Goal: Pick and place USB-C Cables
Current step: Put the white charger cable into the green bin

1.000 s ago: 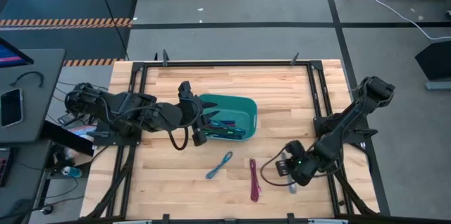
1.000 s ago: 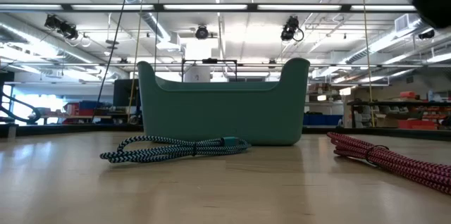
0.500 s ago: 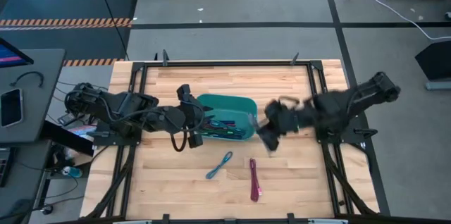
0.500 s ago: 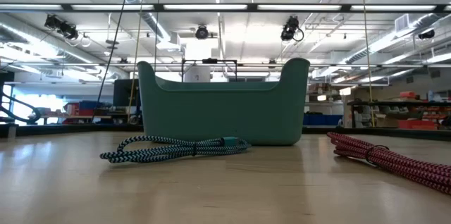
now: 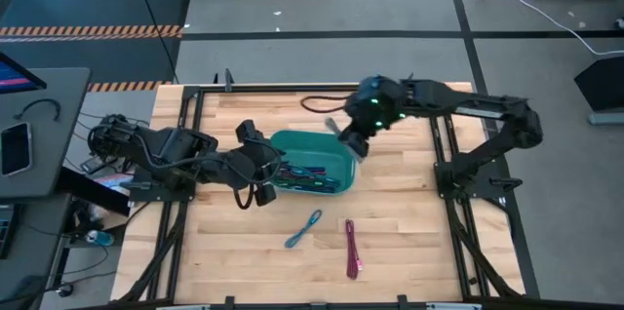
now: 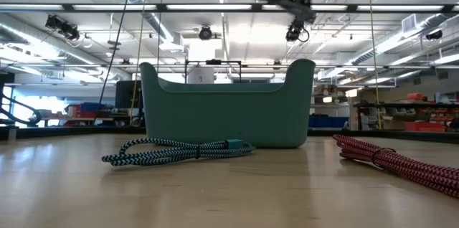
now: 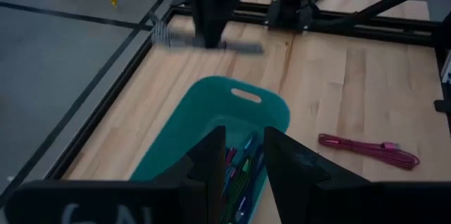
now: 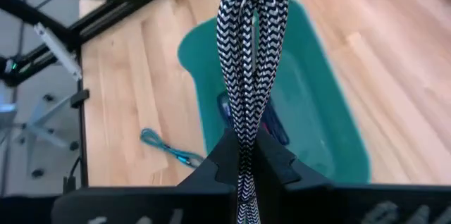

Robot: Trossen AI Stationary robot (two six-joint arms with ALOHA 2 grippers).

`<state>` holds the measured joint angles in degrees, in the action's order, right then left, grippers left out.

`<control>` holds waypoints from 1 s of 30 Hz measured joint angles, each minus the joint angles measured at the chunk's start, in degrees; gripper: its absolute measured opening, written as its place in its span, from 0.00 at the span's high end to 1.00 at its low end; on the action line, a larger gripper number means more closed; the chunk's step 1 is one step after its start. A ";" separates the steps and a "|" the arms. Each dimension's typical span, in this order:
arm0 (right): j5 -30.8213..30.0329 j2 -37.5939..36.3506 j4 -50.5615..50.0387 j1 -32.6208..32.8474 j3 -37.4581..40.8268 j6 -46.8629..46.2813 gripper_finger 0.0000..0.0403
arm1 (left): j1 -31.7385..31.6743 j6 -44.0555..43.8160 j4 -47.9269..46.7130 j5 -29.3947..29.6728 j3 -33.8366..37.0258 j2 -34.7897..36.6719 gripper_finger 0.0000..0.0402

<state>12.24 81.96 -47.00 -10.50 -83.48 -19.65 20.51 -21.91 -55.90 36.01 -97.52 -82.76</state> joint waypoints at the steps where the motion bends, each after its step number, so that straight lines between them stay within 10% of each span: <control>1: 1.84 1.55 1.34 -0.69 0.00 1.17 0.95 | 0.00 -0.32 0.04 0.05 0.01 0.00 0.74; 12: 17.62 20.84 17.18 -1.19 0.00 6.94 0.95 | -0.02 -1.56 -0.19 0.14 -0.02 0.00 0.74; 30: 9.80 31.07 13.01 3.63 0.02 21.47 0.95 | -0.41 -1.53 -0.51 0.13 -0.02 0.00 0.74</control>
<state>22.03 113.03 -33.99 -6.87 -83.46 1.81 20.10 -23.44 -56.41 36.14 -97.54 -82.76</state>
